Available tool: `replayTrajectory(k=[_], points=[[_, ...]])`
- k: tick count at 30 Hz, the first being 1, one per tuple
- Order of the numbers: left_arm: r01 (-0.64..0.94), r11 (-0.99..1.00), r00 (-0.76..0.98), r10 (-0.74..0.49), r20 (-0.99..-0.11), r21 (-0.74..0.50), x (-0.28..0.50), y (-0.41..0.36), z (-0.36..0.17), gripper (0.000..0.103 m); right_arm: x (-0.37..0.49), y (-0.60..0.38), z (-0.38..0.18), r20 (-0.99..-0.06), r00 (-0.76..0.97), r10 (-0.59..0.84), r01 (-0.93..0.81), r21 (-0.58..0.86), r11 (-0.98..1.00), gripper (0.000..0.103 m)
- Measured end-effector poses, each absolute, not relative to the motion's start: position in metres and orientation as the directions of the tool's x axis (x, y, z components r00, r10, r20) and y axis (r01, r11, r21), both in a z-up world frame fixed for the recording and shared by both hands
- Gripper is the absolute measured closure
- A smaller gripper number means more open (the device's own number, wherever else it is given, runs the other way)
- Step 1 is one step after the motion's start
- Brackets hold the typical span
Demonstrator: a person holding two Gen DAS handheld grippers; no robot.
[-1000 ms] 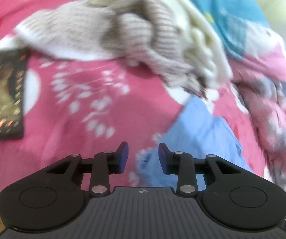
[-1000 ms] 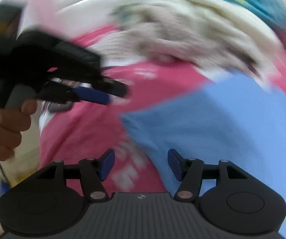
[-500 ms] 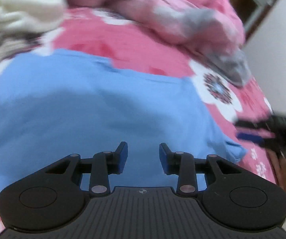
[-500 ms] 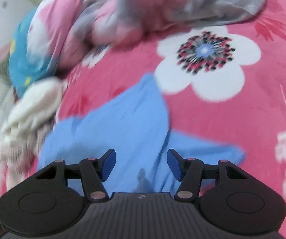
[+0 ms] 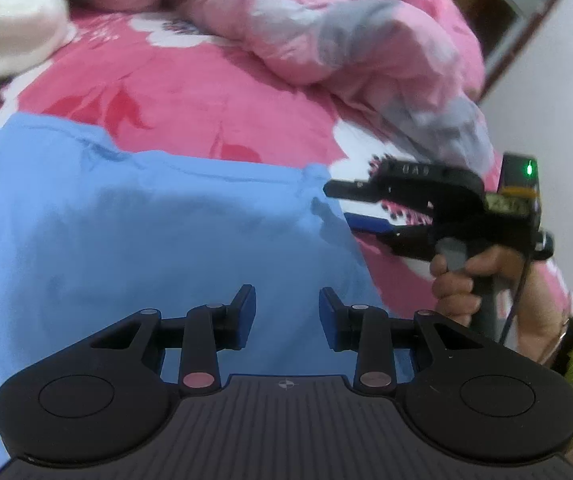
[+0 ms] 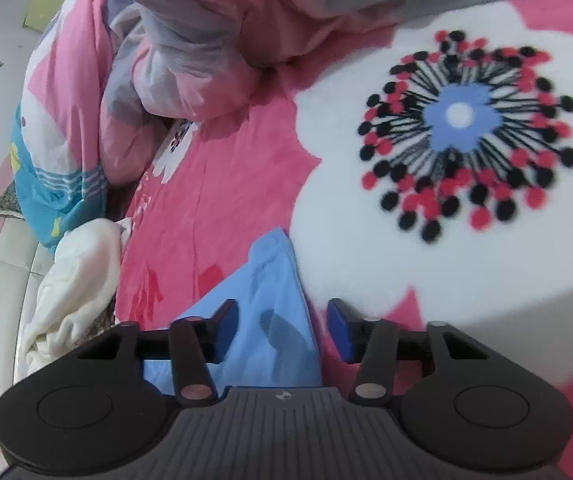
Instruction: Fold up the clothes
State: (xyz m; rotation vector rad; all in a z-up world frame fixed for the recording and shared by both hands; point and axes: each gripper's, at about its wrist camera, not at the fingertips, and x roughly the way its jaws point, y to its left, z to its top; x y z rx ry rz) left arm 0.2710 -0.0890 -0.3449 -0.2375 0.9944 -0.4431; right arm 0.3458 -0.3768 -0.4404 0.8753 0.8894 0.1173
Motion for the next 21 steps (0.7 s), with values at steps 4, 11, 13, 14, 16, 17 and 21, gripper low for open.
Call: replayTrajectory(k=[4,11,13,14,16,17,21], points=[[0.155,0.870,0.477,-0.480,-0.736,-0.467,0.283,-0.074,-0.340,0.067,0.351,-0.377,-0.441,-0.599,0.648,0.470,0.202,0.730,0.653,0.100],[0.033,0.700,0.494,-0.632,-0.597,-0.713,0.299,-0.034,-0.326,0.043,0.326,-0.338,-0.383,-0.376,0.657,0.653,-0.184,0.760,0.623,0.101],[0.003,0.642,0.493,-0.668,-0.557,-0.767,0.298,-0.020,-0.324,0.040,0.317,-0.315,-0.368,-0.375,0.611,0.697,-0.269,0.730,0.628,0.101],[-0.015,0.626,0.489,-0.675,-0.552,-0.779,0.297,-0.013,-0.322,0.039,0.312,-0.304,-0.360,-0.376,0.587,0.717,-0.310,0.714,0.628,0.101],[-0.050,0.627,0.481,-0.667,-0.569,-0.777,0.294,-0.001,-0.318,0.039,0.302,-0.281,-0.351,-0.389,0.542,0.745,-0.368,0.687,0.626,0.101],[-0.058,0.634,0.475,-0.662,-0.580,-0.771,0.291,0.005,-0.315,0.038,0.297,-0.269,-0.347,-0.400,0.521,0.754,-0.392,0.672,0.628,0.101],[-0.101,0.632,0.427,-0.670,-0.608,-0.768,0.279,0.025,-0.317,0.037,0.276,-0.227,-0.336,-0.426,0.461,0.778,-0.463,0.633,0.621,0.101]])
